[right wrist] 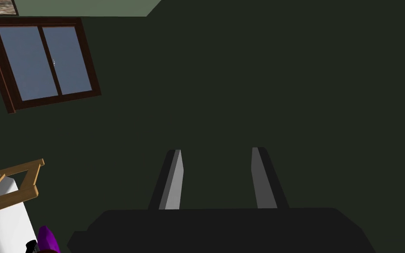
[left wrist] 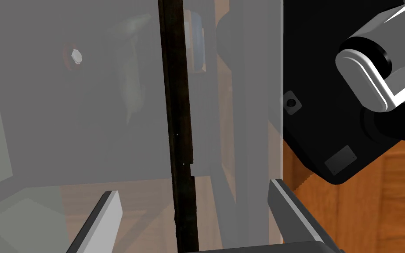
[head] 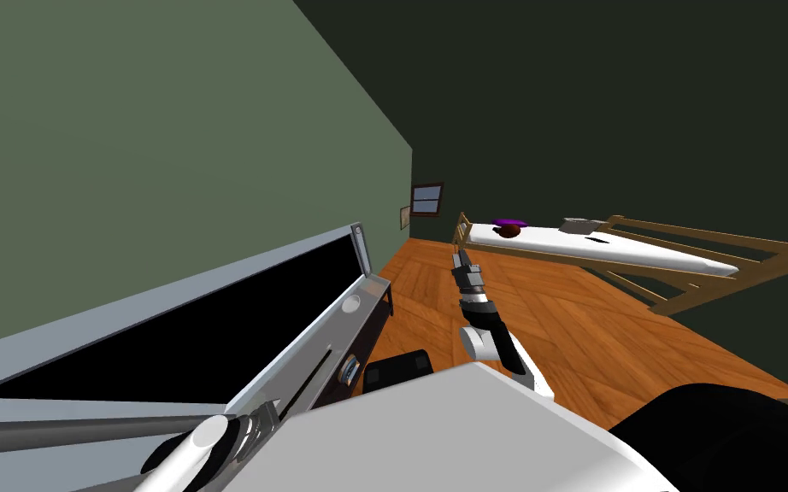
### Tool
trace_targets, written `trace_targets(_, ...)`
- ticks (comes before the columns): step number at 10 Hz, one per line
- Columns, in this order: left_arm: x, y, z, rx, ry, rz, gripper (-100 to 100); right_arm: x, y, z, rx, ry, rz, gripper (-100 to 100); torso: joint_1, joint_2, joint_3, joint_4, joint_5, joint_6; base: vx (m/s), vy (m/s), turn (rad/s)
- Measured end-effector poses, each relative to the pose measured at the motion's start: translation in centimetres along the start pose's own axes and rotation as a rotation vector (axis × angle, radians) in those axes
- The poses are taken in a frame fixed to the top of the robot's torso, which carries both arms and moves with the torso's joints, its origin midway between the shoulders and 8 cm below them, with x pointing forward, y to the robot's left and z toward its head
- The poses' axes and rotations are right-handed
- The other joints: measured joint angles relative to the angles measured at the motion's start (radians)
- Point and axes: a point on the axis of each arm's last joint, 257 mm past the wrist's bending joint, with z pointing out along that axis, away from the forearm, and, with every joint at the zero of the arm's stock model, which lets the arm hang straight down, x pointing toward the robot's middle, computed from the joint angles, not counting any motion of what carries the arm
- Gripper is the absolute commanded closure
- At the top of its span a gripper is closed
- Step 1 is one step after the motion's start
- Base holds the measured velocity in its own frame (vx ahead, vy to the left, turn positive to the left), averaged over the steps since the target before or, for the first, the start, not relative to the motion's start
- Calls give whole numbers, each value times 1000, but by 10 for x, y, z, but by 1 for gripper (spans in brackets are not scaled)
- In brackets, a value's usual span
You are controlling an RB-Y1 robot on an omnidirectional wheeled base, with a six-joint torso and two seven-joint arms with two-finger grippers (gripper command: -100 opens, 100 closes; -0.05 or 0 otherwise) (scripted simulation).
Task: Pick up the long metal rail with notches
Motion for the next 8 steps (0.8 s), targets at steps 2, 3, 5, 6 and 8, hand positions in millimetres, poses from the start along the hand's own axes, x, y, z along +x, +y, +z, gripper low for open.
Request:
trace_targets(2, -8, 5, 0, -18, -8, -28, 0, 0, 0, 0, 0, 0, 0, 0, 0, 1, 0, 0, 0, 0, -1, 3, -15)
trace_targets(3, -8, 4, 0, -17, -8, -28, -100, 0, 0, 0, 0, 0, 0, 0, 0, 1, 0, 0, 0, 0, -44, 33, -150)
trace_targets(5, -3, 10, 11, -11, -7, -50, -100, 0, 0, 0, 0, 0, 0, 0, 3, 4, 2, 1, 1, 0, -53, 55, -119)
trace_targets(6, -1, 13, 16, -9, -7, -58, -100, 0, 0, 0, 0, 0, 0, 0, 4, 4, 2, 1, 1, 0, -43, 35, -66)
trace_targets(8, -1, 14, 20, -5, -7, -68, 100, 0, 0, 0, 0, 0, 0, 0, 1, 2, 1, 1, 0, -1, -9, 7, -6)
